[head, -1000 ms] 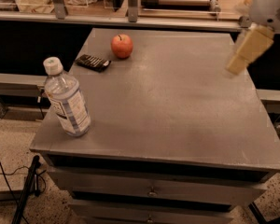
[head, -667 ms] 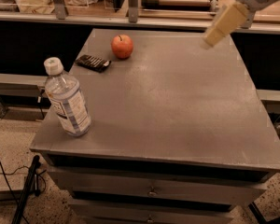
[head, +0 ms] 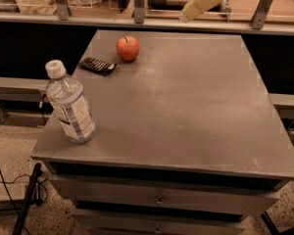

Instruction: Move apple near blue plastic bottle

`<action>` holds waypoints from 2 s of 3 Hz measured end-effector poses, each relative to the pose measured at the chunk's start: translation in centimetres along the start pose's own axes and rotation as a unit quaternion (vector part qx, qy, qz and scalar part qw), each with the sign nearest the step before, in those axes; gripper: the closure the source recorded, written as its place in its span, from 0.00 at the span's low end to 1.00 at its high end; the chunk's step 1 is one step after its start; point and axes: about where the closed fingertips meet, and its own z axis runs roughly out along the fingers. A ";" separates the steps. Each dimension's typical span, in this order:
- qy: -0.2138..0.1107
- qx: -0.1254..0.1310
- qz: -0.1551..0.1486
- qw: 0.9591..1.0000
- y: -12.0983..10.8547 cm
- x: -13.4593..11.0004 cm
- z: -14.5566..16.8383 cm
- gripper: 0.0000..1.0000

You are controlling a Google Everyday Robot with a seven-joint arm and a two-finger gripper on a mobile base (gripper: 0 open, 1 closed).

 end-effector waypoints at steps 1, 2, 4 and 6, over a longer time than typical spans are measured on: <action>0.027 0.024 -0.015 0.999 -0.9 0.4 -0.4 0.00; -0.011 0.005 0.020 1.000 -0.3 0.2 1.4 0.00; -0.132 -0.005 0.118 0.984 1.5 -1.9 7.1 0.00; -0.188 -0.017 0.139 0.972 4.7 -2.8 16.4 0.00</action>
Offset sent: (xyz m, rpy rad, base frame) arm 0.0276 0.0265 -0.0153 0.2846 -0.0051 0.0147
